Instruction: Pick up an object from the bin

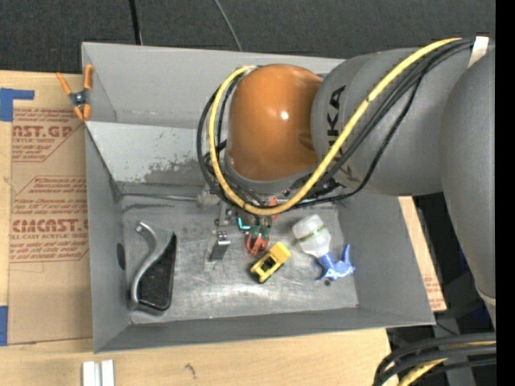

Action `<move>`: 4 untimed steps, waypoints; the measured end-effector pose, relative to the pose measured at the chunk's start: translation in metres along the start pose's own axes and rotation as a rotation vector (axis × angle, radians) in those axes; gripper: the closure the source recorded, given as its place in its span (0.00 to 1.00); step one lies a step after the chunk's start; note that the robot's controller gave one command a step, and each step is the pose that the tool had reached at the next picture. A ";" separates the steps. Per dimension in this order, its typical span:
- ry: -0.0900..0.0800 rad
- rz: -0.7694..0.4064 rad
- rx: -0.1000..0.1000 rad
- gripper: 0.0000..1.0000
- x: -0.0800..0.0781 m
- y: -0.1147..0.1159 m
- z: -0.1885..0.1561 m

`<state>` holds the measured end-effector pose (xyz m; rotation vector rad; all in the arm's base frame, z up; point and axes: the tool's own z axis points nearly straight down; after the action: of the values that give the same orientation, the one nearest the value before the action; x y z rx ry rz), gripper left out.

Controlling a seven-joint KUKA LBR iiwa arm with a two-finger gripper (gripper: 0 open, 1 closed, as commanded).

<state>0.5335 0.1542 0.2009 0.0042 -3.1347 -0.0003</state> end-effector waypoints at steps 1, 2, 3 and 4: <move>-0.008 0.002 -0.001 0.00 -0.002 -0.001 -0.004; -0.016 -0.267 0.000 0.00 -0.030 0.036 0.027; -0.005 -0.480 0.000 0.00 -0.005 0.076 0.045; -0.011 -0.668 0.001 0.00 -0.040 0.085 0.055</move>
Offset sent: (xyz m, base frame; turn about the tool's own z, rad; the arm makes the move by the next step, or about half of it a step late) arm 0.0483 0.0658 -0.0597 -0.4809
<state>0.5729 0.2394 0.1457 1.0355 -2.9709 -0.0017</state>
